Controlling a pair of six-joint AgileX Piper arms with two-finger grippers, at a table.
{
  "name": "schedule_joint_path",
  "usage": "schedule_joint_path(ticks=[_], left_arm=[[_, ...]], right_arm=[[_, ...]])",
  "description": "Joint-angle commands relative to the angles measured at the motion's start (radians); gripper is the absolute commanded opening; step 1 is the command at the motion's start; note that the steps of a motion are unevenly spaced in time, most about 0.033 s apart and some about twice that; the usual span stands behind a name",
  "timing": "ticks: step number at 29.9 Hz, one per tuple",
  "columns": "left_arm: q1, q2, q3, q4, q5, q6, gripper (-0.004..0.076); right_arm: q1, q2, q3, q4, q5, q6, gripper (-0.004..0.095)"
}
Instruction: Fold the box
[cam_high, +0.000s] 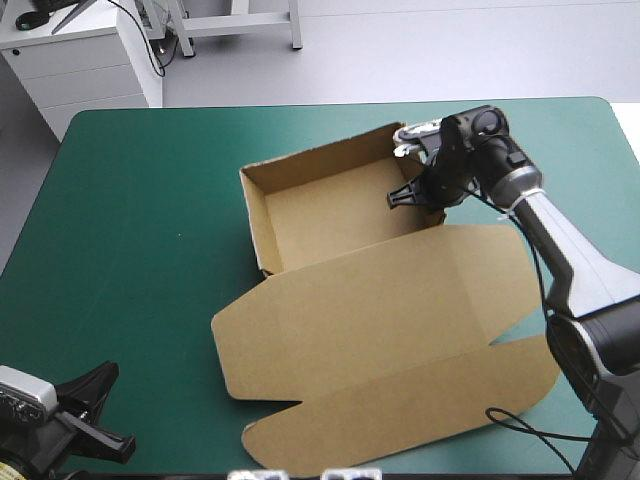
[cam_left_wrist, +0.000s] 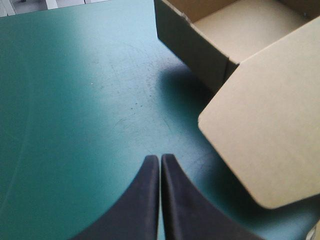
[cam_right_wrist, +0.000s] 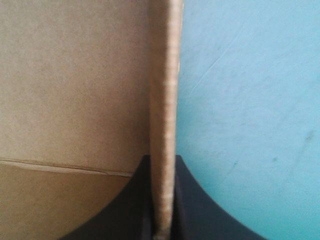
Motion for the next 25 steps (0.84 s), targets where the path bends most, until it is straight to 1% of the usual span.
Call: schedule_joint_path(ticks=[1, 5, 10, 13, 15, 18, 22, 25], left_arm=[[-0.009, 0.019, -0.023, -0.003, -0.043, -0.001, -0.0008], [-0.009, 0.019, -0.023, -0.003, 0.005, -0.001, -0.0008], [-0.009, 0.019, -0.023, -0.003, 0.039, -0.001, -0.0008], [-0.009, 0.019, -0.023, -0.004, 0.039, -0.001, -0.0008], [-0.009, 0.019, -0.023, -0.004, 0.039, -0.001, -0.0008], [-0.009, 0.019, -0.023, -0.004, 0.039, -0.001, -0.0008], [-0.009, 0.019, -0.023, -0.016, 0.044, -0.001, -0.0008], [-0.009, 0.019, -0.023, -0.019, 0.057, -0.001, -0.0008]], right_arm=[[-0.072, -0.14, -0.098, -0.046, 0.005, -0.05, -0.0019], [-0.234, -0.218, -0.107, -0.057, 0.005, -0.077, -0.0019], [-0.445, -0.234, -0.107, -0.042, 0.005, -0.112, -0.0019], [-0.571, -0.229, -0.105, 0.008, -0.004, -0.112, -0.0019], [-0.644, -0.216, -0.105, 0.064, -0.018, -0.138, -0.0019], [-0.716, -0.178, -0.105, 0.115, -0.019, -0.172, -0.0019], [-0.774, -0.1, -0.105, 0.111, -0.019, -0.172, -0.0019], [-0.8, -0.035, -0.105, 0.109, 0.005, -0.172, -0.0019]])
